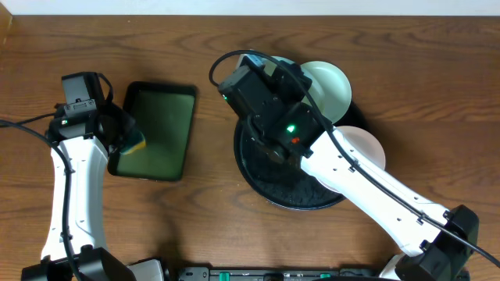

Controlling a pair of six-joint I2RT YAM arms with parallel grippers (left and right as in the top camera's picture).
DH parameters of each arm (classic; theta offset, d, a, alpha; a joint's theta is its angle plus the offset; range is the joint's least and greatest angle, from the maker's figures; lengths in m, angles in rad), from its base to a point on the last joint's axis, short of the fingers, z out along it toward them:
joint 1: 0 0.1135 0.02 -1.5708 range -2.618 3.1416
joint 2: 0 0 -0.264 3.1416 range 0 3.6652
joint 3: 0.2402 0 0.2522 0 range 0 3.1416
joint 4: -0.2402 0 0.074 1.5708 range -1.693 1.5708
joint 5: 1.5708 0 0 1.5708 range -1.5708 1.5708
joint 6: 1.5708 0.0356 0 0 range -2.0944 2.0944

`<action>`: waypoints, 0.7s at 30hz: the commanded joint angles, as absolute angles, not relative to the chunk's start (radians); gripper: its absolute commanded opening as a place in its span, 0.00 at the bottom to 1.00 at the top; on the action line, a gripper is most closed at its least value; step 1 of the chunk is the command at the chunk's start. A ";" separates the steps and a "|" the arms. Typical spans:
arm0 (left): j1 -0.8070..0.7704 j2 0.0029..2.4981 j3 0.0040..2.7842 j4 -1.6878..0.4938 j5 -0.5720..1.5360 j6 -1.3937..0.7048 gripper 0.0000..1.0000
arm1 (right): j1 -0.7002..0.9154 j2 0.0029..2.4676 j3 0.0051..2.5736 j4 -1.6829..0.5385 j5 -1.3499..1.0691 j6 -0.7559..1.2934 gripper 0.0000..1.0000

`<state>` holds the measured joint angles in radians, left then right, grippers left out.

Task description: Clean dirty plates on tray and stack at the side

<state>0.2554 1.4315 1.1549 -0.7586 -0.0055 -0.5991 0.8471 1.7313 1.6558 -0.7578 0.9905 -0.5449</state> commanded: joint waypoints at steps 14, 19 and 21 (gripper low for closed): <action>0.257 1.431 1.148 -0.757 0.019 -0.550 0.08 | 0.565 1.767 1.618 -0.774 0.347 -0.229 0.01; 0.257 1.431 1.148 -0.759 0.019 -0.550 0.07 | 0.229 1.770 1.623 -0.794 -0.142 -0.114 0.01; 0.257 1.431 1.148 -0.759 0.019 -0.550 0.07 | 0.038 1.770 1.623 -0.817 -0.340 -0.105 0.01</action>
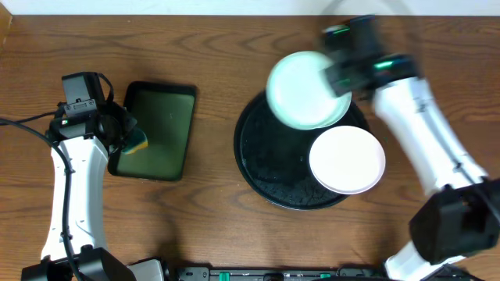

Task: Clean dirty plates on tray and stack at the side
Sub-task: 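Lift the cleaned green plate with the right gripper and set it right of the tray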

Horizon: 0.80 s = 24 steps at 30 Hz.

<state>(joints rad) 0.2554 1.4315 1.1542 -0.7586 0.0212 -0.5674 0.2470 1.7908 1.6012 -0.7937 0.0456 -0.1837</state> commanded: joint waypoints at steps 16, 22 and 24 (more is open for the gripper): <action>0.256 1.431 1.148 -0.759 0.019 -0.550 0.07 | -0.486 1.829 1.519 -0.699 -0.337 0.052 0.01; 0.256 1.431 1.148 -0.759 0.020 -0.550 0.07 | -0.477 1.947 1.470 -0.630 -0.341 0.052 0.12; 0.256 1.431 1.148 -0.759 0.020 -0.551 0.07 | -0.471 1.977 1.470 -0.620 -0.341 0.051 0.27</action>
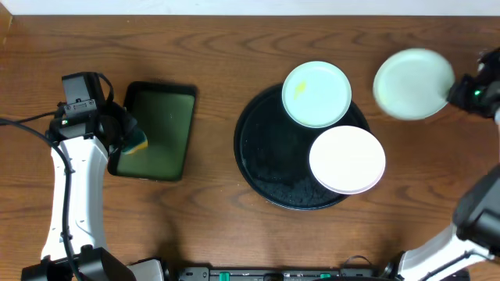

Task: Clean dirty plates on tray and stack at the side
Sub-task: 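Lift the cleaned green plate with the right gripper and set it right of the tray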

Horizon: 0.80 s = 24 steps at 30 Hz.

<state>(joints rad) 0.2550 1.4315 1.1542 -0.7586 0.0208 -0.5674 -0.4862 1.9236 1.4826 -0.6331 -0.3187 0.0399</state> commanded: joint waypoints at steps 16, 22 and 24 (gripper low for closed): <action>0.256 1.431 1.148 -0.754 0.020 -0.550 0.07 | -0.233 1.963 1.518 -0.571 -0.506 0.023 0.49; 0.256 1.431 1.148 -0.750 0.020 -0.550 0.07 | -0.045 1.998 1.518 -0.600 -0.242 0.206 0.53; 0.256 1.431 1.148 -0.751 0.019 -0.550 0.08 | 0.001 2.000 1.517 -0.626 -0.173 0.281 0.52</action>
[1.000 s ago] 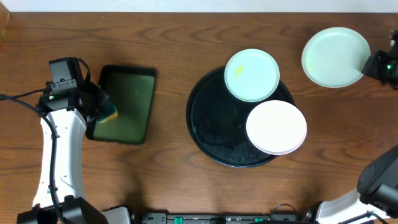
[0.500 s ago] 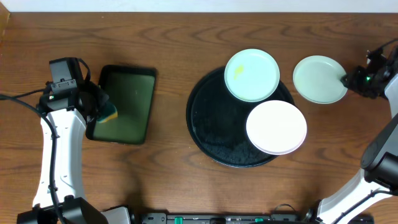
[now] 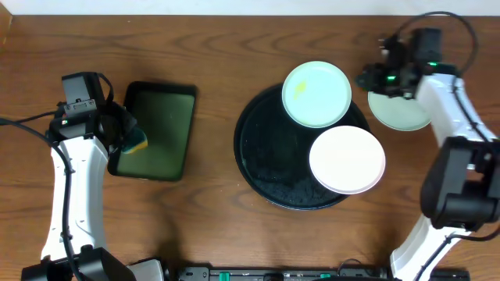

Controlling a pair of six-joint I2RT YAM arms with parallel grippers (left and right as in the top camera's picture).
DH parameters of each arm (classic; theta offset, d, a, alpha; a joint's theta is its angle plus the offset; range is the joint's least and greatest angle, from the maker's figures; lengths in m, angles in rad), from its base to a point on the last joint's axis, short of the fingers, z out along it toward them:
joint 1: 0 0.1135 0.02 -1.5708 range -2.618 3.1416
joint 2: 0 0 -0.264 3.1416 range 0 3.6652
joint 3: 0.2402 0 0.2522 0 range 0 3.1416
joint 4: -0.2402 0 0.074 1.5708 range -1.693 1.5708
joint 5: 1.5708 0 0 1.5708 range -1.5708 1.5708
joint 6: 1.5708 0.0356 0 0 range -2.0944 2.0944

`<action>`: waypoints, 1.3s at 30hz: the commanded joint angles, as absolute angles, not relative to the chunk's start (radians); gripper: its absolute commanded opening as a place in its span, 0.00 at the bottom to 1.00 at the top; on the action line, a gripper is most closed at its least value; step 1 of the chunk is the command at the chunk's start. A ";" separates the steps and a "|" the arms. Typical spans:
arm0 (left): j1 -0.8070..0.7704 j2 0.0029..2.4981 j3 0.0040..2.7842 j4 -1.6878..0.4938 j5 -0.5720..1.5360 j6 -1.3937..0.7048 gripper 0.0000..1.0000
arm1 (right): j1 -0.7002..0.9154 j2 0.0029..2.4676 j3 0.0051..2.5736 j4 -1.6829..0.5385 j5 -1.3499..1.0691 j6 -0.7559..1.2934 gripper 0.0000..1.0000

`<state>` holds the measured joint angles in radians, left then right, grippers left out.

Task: Clean dirty plates on tray and stack at the side
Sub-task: 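Lift the cleaned green plate with the right gripper and set it right of the tray, then grasp the upper green plate rim with the right gripper and pull it down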

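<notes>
A round black tray [image 3: 269, 160] holds a pale green plate [image 3: 316, 94] with a yellow smear and a white plate [image 3: 347, 160]. A second pale green plate [image 3: 400, 113] lies on the wood just right of the tray, partly under my right arm. My right gripper [image 3: 370, 80] sits at that plate's upper left rim; its jaws are too small to read. My left gripper [image 3: 130, 139] is shut on a yellow-green sponge [image 3: 138, 144] over the left edge of the green rectangular tray.
The green rectangular tray [image 3: 160, 125] lies at the left of the wooden table. My right arm reaches in from the right edge, above the plate on the wood. A white wall edge runs along the far side.
The pale green plate, held up at the far right by my right gripper, now lies lower on the wood beside the black tray. The right gripper has moved left. The left arm is unchanged.
My right arm reached over the black tray and its plates. Then it held a pale green plate above the tray's far side. Then that plate was out to the right of the tray, and now it rests beside the tray. The left gripper kept the sponge throughout.
</notes>
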<state>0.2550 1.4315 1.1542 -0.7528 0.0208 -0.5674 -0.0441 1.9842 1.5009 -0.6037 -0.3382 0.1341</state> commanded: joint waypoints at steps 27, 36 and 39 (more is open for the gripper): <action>0.256 1.431 1.148 -0.751 0.020 -0.551 0.08 | 0.161 2.063 1.559 -0.702 0.012 0.364 0.50; 0.256 1.431 1.148 -0.751 0.019 -0.550 0.07 | 0.132 2.005 1.680 -0.851 -0.027 0.343 0.66; 0.256 1.431 1.148 -0.751 0.019 -0.550 0.08 | 0.088 2.006 1.673 -0.922 -0.027 0.343 0.64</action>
